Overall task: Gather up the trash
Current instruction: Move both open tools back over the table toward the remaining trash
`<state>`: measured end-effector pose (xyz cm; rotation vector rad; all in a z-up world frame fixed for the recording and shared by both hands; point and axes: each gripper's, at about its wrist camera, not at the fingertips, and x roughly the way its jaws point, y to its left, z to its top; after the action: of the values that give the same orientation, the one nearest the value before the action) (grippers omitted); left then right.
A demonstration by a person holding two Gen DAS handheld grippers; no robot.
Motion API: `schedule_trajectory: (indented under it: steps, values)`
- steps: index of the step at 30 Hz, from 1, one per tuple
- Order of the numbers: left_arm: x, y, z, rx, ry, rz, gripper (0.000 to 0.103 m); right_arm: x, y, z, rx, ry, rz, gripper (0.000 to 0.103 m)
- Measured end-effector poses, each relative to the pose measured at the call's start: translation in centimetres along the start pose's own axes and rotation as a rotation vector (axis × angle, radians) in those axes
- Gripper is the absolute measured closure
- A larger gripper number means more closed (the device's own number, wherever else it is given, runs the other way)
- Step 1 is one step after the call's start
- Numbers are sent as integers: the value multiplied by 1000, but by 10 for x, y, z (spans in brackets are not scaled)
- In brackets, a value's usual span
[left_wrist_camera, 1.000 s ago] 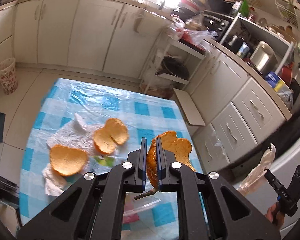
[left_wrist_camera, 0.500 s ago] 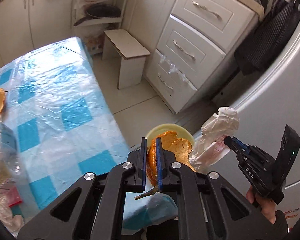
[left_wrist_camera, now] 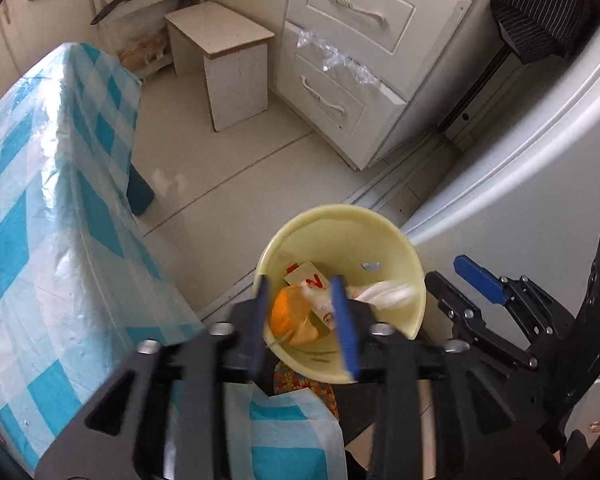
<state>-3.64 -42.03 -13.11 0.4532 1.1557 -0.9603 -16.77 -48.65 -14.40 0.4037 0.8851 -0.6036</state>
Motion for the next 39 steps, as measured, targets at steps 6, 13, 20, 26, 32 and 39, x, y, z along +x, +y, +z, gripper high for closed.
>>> schedule_trajectory:
  steps: [6,13,20,26,32,39]
  values:
    - [-38,12,1,6,-63,7,48,-31,7,5,-23,-49,-14,54]
    - [-112,46,-19,1,-181,79,27,-101,43,21,-64,-166,15,37]
    - [-190,112,-61,-111,-328,180,15,-173,104,45,-86,-279,128,26]
    - [-232,177,-105,-288,-413,248,13,-202,176,44,-129,-337,232,18]
    - [-261,217,-145,-389,-468,307,11,-195,236,20,-187,-351,280,15]
    - [-272,255,-171,-452,-454,385,10,-185,278,6,-283,-370,224,12]
